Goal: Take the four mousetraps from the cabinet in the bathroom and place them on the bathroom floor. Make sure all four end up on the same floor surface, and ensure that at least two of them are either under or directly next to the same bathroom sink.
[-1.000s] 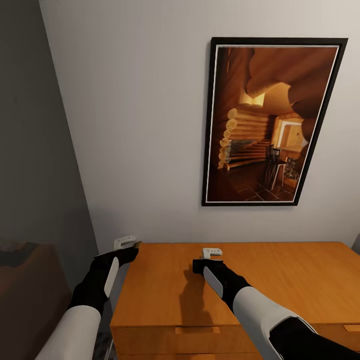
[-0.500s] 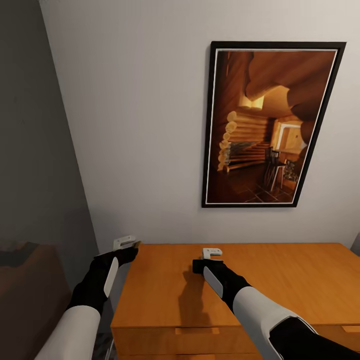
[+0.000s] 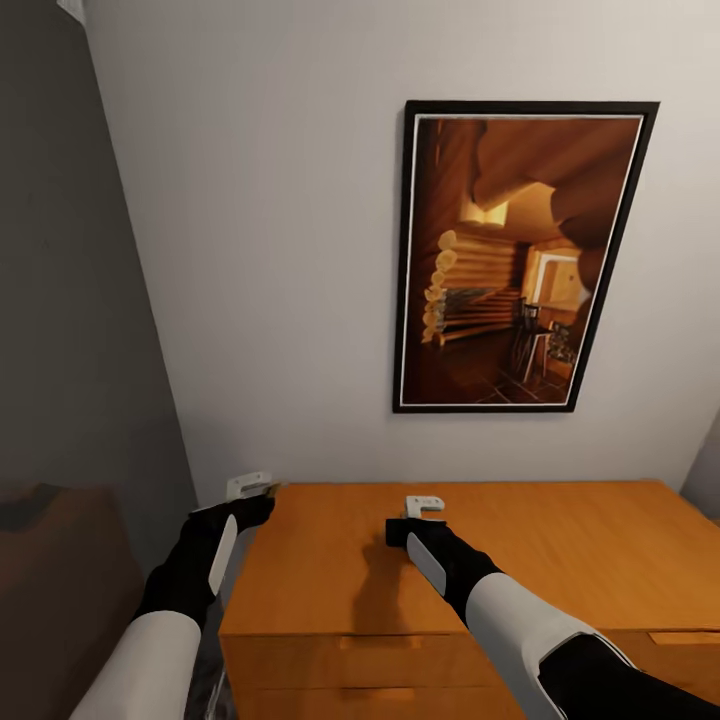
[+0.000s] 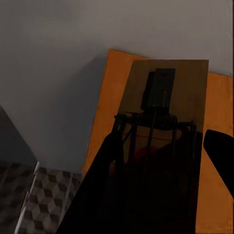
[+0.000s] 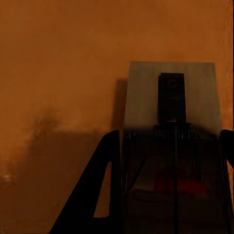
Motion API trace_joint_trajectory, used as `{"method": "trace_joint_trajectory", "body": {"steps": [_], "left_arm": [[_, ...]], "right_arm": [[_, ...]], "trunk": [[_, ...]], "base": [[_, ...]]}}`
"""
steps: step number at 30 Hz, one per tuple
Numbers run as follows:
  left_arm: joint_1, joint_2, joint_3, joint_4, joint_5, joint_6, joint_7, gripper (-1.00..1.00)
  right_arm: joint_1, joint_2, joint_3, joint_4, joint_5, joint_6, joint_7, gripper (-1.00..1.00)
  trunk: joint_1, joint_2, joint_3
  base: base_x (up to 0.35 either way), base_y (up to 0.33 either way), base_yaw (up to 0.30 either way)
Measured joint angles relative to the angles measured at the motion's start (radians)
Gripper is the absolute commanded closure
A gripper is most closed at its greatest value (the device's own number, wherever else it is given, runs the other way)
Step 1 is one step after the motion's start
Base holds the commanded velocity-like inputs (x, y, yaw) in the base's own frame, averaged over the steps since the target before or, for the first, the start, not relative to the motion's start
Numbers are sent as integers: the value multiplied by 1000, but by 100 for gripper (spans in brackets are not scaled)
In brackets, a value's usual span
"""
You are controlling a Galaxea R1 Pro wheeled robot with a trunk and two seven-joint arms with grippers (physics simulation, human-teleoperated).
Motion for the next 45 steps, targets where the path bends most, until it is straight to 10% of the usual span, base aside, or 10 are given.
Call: {"method": "trace_joint_trajectory", "body": {"steps": [34,45], "left_arm": [[-1,3,0,0,-5,-1,0,100],[-1,3,0,16,-5,-1,1,100]], "right_arm": [[0,0,-1,-2,1,0,-3,100],[0,0,0,-2,0,0,-3,100]], "trunk": [[-130,237,105],[-130,238,105]], "base": [[-217,-66,0],[-337,0,0]]}}
